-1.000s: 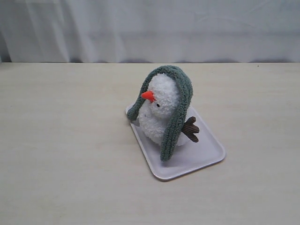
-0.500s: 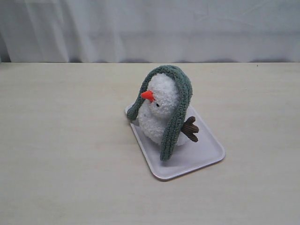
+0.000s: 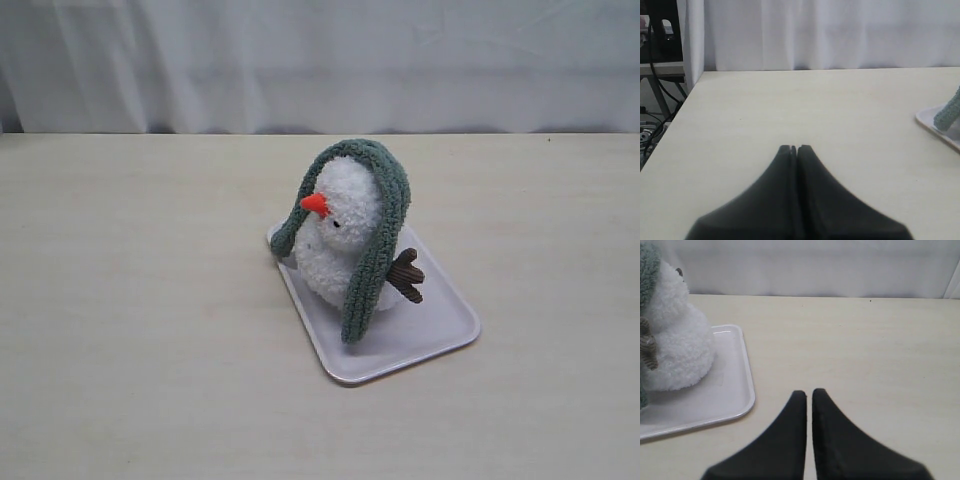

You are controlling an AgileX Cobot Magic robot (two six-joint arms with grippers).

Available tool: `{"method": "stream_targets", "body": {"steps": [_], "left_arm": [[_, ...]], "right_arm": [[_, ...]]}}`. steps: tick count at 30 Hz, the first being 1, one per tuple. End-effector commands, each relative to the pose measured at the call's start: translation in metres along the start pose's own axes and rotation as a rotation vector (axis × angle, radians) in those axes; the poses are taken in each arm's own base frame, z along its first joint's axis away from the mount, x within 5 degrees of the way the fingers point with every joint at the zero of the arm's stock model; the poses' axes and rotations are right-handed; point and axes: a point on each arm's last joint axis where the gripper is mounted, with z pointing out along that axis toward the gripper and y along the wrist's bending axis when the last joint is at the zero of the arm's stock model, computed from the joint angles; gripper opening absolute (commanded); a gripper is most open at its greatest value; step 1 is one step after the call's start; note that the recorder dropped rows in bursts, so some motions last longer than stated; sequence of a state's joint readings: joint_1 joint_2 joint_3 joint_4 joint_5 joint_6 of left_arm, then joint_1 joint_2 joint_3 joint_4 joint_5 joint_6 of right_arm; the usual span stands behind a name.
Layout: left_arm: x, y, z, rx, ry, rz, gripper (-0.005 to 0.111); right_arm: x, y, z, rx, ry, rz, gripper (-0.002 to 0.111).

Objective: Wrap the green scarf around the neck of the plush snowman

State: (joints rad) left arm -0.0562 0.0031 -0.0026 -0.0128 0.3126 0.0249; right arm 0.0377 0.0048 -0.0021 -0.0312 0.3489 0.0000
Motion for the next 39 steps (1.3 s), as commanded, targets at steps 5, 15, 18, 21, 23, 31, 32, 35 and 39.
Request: {"method": "stream_targets", "body": {"steps": [5,15,18,21,23,31,32,35,39], "left_arm": [[0.0007,0.0002,0.0,-0.003,0.0,-0.005,0.0],[0.0007,0.0002,0.0,-0.003,0.0,-0.005,0.0],[0.0005,0.0002,0.0,-0.003,-0.003,-0.005,0.0],[0.0005,0.0002,0.0,-0.003,-0.003,-0.005,0.0],[0.0005,0.0002,0.0,-0.003,-0.003,-0.005,0.0],[0.0005,0.0002,0.0,-0.003,-0.003,-0.005,0.0],[0.0005,0.0002,0.0,-0.003,-0.003,-0.005,0.0],[0.0005,0.0002,0.0,-0.003,-0.003,-0.005,0.0],[0.0005,0.0002,0.0,-0.003,-0.003,-0.005,0.0]], "right_arm": [[0.0001,0.0001,-0.0001,0.0,-0.007,0.001,0.004],[0.0001,0.0001,-0.0001,0.0,-0.007,0.001,0.004],[0.0001,0.0001,-0.0001,0.0,-0.007,0.001,0.004],[0.0001,0.0001,-0.0001,0.0,-0.007,0.001,0.004],[0.0001,0.0001,-0.0001,0.0,-0.007,0.001,0.004],[0.0001,0.0001,-0.0001,0.0,-0.007,0.001,0.004],[0.0001,0.0001,-0.0001,0.0,-0.007,0.001,0.004],[0.0001,0.0001,-0.0001,0.0,-0.007,0.001,0.004],[-0.003,-0.0022,-0.0002,0.026,-0.04,-0.108,0.004]]}}
